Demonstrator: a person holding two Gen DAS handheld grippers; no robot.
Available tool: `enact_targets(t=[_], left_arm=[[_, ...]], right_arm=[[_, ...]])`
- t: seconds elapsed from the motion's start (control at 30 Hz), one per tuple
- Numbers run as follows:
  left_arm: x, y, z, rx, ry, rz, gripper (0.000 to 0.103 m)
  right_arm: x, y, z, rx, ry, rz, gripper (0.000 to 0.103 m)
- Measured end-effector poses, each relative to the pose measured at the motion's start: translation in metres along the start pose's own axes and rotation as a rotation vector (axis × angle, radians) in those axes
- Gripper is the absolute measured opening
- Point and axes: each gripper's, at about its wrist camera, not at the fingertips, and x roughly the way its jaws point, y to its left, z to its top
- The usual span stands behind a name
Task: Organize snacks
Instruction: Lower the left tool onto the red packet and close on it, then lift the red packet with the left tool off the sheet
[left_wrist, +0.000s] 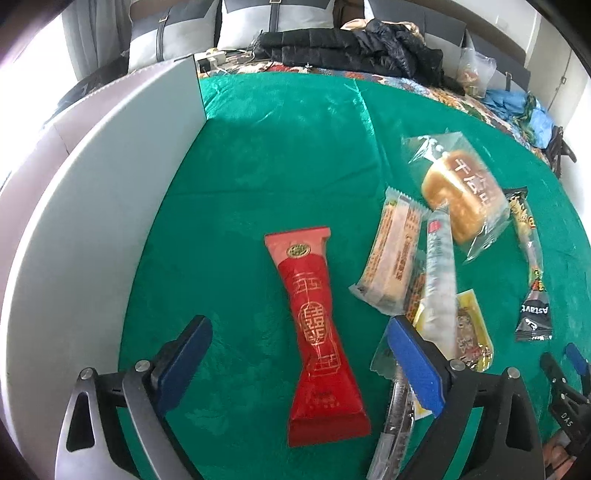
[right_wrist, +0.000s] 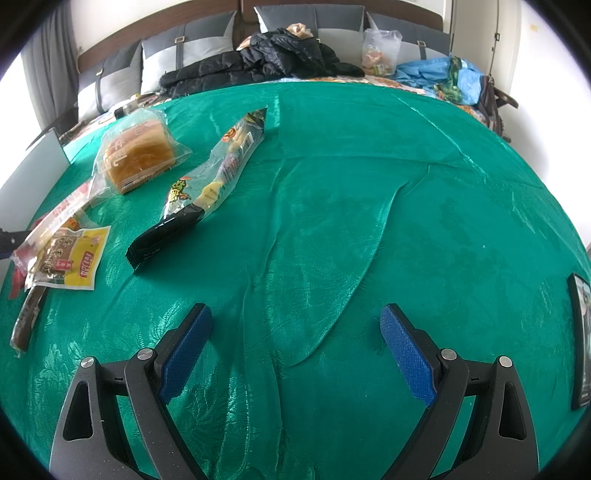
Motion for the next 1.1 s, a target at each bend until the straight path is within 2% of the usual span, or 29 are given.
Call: enact_targets(t=[0.2, 0.27, 0.33, 0.37, 0.43, 0.5, 1.1], left_arm=[[0.004, 0.001, -0.004, 0.007, 0.006, 0.0, 0.094], [0.005, 0.004, -0.004, 0.001, 0.015, -0.01, 0.082], [0.011, 0.007, -0.004, -0.002, 0.05, -0.01, 0.052], [0.012, 0.007, -0.004, 0.001, 0.057, -0.006, 0.049], [0.01, 0.007, -0.006, 0.027, 0.046, 0.006, 0.028], [0.008, 0.007, -0.01, 0.044, 0.046, -0.008, 0.021], [-0.034, 0.023, -0.074, 0.06, 0.048, -0.036, 0.019]], right_arm=[[0.0, 0.0, 0.0, 0.0, 0.0, 0.0, 0.095], [0.0, 0.0, 0.0, 0.0, 0.0, 0.0, 0.095], [0.0, 0.0, 0.0, 0.0, 0.0, 0.0, 0.095], [0.0, 0.0, 0.0, 0.0, 0.0, 0.0, 0.095], [0.0, 0.0, 0.0, 0.0, -0.001, 0.0, 0.095], [0.001, 0.0, -0.001, 0.0, -0.001, 0.0, 0.095], [0.0, 0.001, 0.0, -0.001, -0.001, 0.0, 0.095]])
